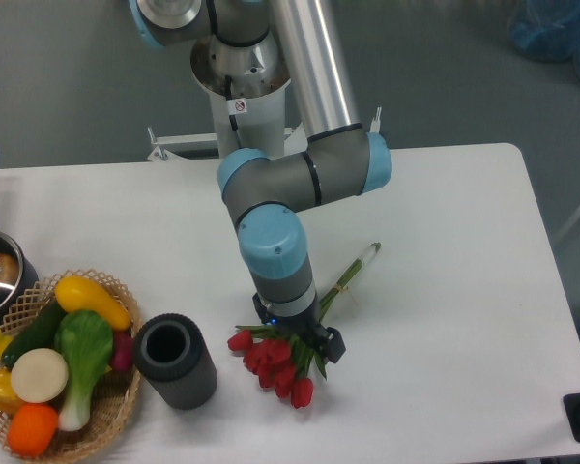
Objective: Pick up the flowers from the table
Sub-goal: 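Close the gripper around the tulip stems, then lift the grasped tulips up off the table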
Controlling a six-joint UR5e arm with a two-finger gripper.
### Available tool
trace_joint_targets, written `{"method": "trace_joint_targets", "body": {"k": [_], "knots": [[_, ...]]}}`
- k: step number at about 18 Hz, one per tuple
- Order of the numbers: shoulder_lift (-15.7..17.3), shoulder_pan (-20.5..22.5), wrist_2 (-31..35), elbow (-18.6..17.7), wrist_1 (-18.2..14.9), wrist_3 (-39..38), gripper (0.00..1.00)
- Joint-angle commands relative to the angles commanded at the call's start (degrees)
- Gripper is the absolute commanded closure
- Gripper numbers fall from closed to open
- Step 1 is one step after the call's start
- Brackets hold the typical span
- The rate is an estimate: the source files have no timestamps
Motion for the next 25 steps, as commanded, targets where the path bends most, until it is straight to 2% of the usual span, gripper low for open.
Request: {"method": "trace_joint_targets", "body": {"k": [10,14,17,19,20,21,23,25], "knots": [[0.18,-0.7,-0.18,-0.88,-2.19,-2.9,0.0],[-0.7,-0.79,0.17,-0.88,-2.55,-2.99,0.01],[-1.58,-0.79,0.44,-0.97,-2.38,-3.08,0.26],[-1.58,-0.79,0.26,-1.05,-2.46,-3.08,0.53],[-1.49,-0.79,0.09,-1.14,-2.38,-2.99,0.75],[-1.49,-0.7,-0.09,-1.14,-2.38,-3.08,0.9],[-1.14,-0.62,-0.18,-1.14,-2.29,-3.51,1.0],[-0.53,-0.44,0.43,-1.14,-2.29,-5.35,1.0]]}}
